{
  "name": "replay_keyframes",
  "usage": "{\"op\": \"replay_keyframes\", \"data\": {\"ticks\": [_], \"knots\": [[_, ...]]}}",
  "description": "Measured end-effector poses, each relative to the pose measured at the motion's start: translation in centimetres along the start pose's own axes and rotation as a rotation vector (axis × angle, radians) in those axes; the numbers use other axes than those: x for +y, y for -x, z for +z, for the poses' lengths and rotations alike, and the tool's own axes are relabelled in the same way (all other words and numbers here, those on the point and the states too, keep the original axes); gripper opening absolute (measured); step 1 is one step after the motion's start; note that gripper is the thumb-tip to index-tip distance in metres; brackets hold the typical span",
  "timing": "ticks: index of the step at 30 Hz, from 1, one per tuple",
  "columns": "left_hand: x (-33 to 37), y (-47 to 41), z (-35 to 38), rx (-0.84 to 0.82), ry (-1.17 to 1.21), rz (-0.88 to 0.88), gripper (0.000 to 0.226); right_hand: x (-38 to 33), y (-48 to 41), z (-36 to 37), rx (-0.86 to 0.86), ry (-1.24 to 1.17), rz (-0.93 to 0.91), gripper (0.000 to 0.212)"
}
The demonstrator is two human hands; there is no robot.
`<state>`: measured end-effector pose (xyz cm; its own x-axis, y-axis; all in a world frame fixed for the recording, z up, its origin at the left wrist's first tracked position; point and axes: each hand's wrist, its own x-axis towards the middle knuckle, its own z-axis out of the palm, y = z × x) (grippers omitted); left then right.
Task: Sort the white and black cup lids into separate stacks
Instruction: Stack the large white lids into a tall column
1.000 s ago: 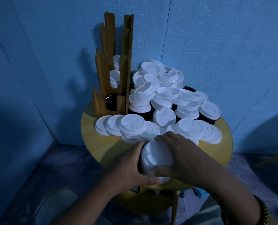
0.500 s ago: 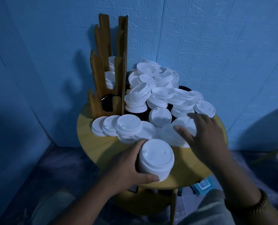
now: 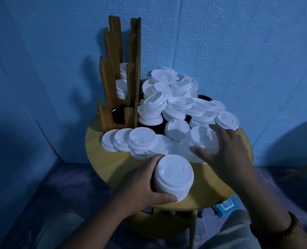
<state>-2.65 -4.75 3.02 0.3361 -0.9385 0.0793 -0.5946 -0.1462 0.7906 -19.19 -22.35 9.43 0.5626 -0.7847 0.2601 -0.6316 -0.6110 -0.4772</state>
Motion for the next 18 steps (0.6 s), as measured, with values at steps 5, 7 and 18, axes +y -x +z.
{"op": "replay_keyframes", "data": {"ticks": [5, 7, 18], "knots": [[0.1, 0.1, 0.0, -0.004, 0.037, 0.007, 0.094, -3.7, 4.5, 1.2, -0.314, 0.097, -0.201, 0.099], [0.2, 0.1, -0.1, 0.003, 0.059, 0.002, 0.094, -3.9, 4.9, 1.9, -0.3, 0.08, -0.246, 0.104], [0.1, 0.0, 0.1, 0.001, 0.044, 0.002, 0.095, -4.5, 4.3, 0.9, -0.351, 0.119, -0.224, 0.099]]}}
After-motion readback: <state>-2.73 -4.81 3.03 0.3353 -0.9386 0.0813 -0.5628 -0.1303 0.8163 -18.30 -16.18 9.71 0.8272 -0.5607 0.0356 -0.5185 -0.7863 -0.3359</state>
